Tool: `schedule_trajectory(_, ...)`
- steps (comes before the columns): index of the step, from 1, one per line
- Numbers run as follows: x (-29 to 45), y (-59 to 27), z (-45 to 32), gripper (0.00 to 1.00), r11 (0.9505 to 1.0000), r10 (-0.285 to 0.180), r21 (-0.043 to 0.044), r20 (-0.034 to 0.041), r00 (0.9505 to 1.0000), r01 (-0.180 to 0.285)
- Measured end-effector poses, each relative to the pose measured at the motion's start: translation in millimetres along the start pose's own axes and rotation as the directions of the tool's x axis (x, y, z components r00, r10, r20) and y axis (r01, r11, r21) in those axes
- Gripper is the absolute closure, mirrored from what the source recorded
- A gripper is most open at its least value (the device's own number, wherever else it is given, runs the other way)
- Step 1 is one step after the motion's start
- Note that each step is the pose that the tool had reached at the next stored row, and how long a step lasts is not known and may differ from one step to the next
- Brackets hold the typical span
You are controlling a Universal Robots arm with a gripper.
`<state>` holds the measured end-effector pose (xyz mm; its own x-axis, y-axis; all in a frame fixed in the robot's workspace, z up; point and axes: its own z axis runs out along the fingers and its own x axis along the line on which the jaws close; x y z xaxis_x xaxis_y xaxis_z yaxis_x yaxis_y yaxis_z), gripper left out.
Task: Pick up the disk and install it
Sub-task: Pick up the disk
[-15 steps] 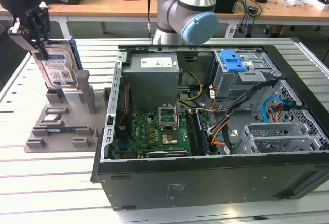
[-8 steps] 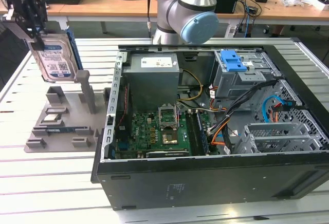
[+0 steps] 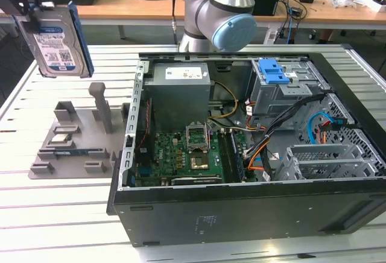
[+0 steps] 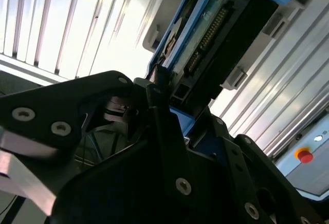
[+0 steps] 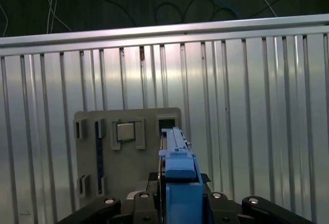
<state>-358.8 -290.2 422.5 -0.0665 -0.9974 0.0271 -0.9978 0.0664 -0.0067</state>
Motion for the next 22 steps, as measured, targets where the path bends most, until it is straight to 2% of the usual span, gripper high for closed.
schedule_trajectory(1, 0.2, -0.1, -7.1, 0.63, 1.0, 0.0, 0.0, 0.0001, 1.0, 0.0)
schedule_trajectory(5, 0.7, -0.2, -27.1, 0.63, 1.0, 0.0, 0.0, 0.0, 1.0, 0.0)
schedule_trajectory(9, 1.3, -0.4, -57.4, 0.63, 1.0, 0.0, 0.0001, 0.0001, 1.0, 0.0)
schedule_trajectory(11, 1.6, -0.4, -67.4, 0.63, 1.0, 0.0, -0.0001, 0.0, 1.0, 0.0)
schedule_trajectory(18, 1.6, -0.4, -68.4, 0.63, 1.0, 0.0, 0.0, 0.0006, 1.0, 0.0)
schedule_trajectory(21, 1.3, -5.1, -68.4, 0.63, 1.0, 0.0, -0.0001, 0.0006, 1.0, 0.0)
schedule_trajectory(22, 1.0, -9.8, -68.4, 0.63, 1.0, 0.0, -0.0001, 0.0005, 1.0, 0.0)
